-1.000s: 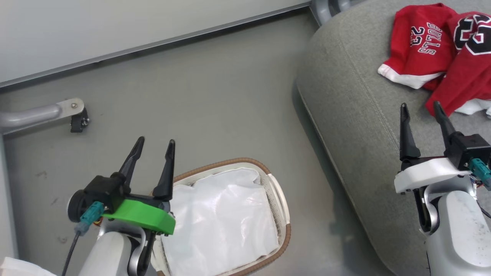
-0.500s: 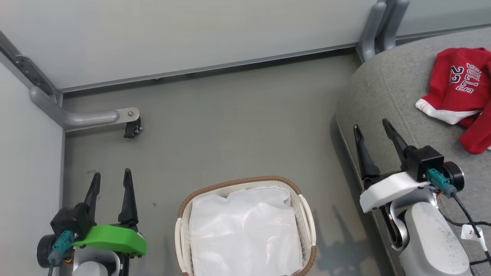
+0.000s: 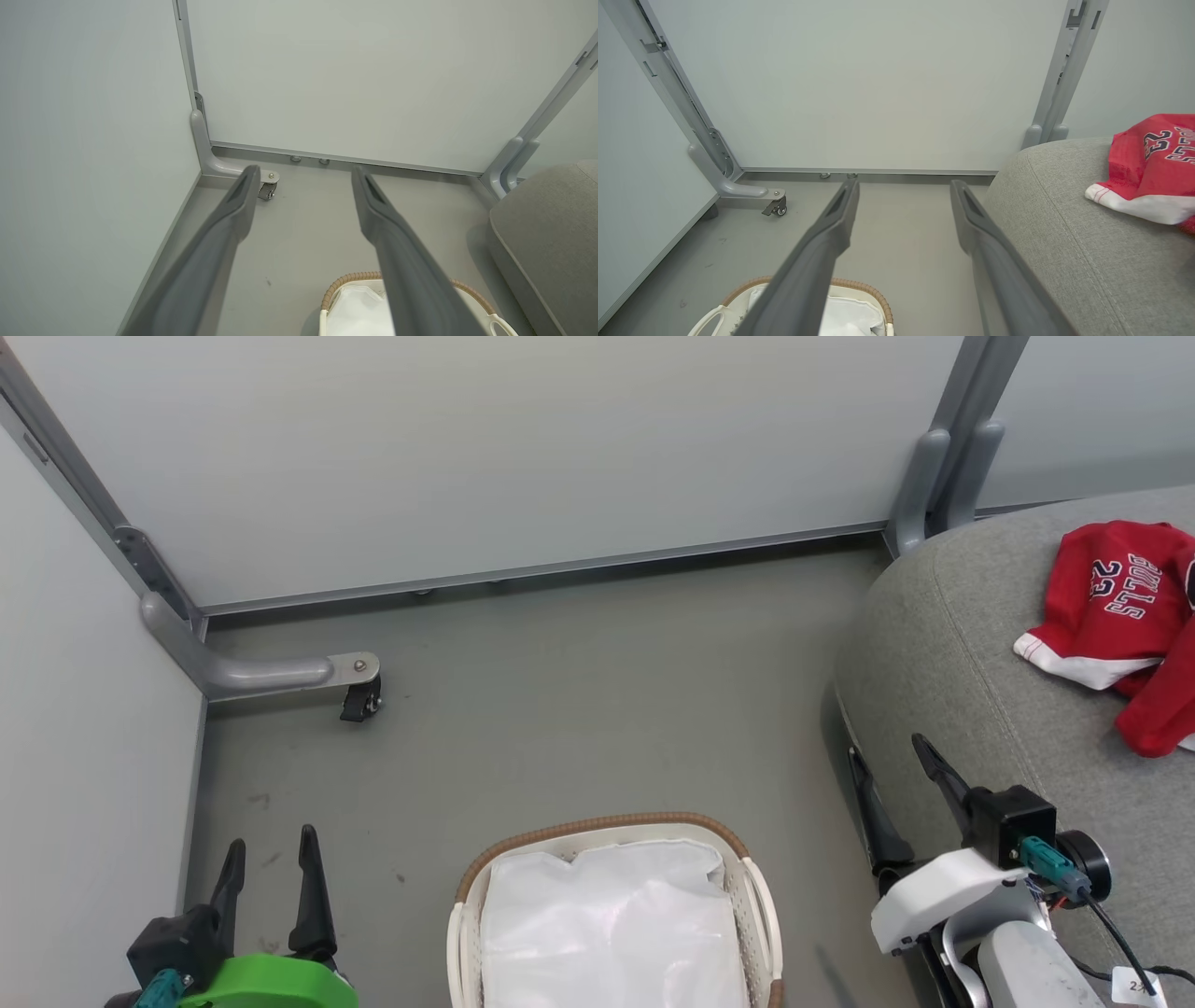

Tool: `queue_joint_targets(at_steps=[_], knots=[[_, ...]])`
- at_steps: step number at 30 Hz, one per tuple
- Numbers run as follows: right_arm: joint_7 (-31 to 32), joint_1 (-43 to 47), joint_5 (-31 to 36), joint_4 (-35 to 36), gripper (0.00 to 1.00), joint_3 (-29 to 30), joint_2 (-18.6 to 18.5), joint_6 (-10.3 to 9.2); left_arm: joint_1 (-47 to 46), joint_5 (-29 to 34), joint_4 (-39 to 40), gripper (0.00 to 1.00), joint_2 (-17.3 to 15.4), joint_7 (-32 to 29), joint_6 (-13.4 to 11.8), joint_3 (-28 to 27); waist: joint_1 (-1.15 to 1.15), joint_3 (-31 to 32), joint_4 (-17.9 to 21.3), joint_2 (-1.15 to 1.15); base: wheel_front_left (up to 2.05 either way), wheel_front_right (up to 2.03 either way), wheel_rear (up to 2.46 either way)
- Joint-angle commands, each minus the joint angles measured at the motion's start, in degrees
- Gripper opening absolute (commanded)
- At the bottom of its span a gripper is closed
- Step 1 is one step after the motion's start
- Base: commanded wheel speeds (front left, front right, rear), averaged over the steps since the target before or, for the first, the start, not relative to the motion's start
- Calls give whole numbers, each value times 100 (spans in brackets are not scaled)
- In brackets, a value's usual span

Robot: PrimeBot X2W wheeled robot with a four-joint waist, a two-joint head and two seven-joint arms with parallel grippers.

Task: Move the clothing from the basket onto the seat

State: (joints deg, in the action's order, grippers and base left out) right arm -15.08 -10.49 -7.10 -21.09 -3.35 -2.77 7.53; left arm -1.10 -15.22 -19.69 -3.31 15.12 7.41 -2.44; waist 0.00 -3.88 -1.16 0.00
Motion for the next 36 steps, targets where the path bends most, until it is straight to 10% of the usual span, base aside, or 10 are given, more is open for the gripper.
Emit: queue_joint_targets(at_steps=[1, 5, 6, 36], knots=[[-14, 100, -26, -13, 100, 13, -26, -8, 116, -97, 23, 100, 8, 4, 16, 8, 0, 73, -21, 0, 0, 0, 0], [-14, 216, -44, -16, 100, 48, -25, -8, 227, -211, 56, 100, 18, 4, 16, 88, 0, 136, -30, 0, 0, 0, 0], [1, 155, -9, -22, 0, 35, 3, 0, 125, -197, 51, 0, 26, 0, -1, 86, 0, 126, -27, 0, 0, 0, 0], [725, 306, -2837, 140, 0, 355, 11, -2, -83, -2693, 130, 0, 56, -722, 3, -79, 0, 181, 3, 0, 0, 0, 0]])
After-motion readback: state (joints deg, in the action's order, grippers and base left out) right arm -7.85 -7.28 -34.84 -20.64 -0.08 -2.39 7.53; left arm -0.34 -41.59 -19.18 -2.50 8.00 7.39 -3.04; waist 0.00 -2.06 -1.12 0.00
